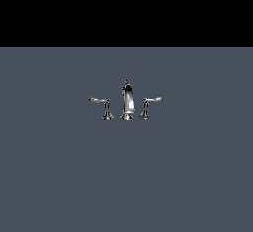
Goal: Turn on the faucet by rotating a designated handle.
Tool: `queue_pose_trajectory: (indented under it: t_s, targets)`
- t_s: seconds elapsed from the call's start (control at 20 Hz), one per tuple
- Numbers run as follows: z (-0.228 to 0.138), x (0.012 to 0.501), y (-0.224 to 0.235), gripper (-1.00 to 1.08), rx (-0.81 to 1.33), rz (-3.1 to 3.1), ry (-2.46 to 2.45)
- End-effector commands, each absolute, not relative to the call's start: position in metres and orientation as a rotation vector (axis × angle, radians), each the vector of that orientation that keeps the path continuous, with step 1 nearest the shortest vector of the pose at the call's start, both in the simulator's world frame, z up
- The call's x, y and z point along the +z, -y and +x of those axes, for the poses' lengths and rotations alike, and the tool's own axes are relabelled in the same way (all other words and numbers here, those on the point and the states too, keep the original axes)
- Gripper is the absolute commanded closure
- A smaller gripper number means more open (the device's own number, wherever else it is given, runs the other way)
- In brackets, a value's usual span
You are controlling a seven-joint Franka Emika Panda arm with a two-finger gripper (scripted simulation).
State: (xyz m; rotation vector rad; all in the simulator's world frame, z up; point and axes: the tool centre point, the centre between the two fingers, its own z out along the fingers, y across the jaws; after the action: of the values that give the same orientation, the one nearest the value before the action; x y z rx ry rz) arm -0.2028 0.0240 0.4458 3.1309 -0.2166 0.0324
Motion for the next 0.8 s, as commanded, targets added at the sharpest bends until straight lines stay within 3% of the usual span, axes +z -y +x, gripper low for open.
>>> queue_pose_trajectory:
  t_s: [0.0,0.75]
  targets:
    - [-0.189,0.431,-0.028,1.08,0.031,3.125,0.302]
    - [-0.089,0.336,-0.032,1.08,0.022,3.023,0.866]
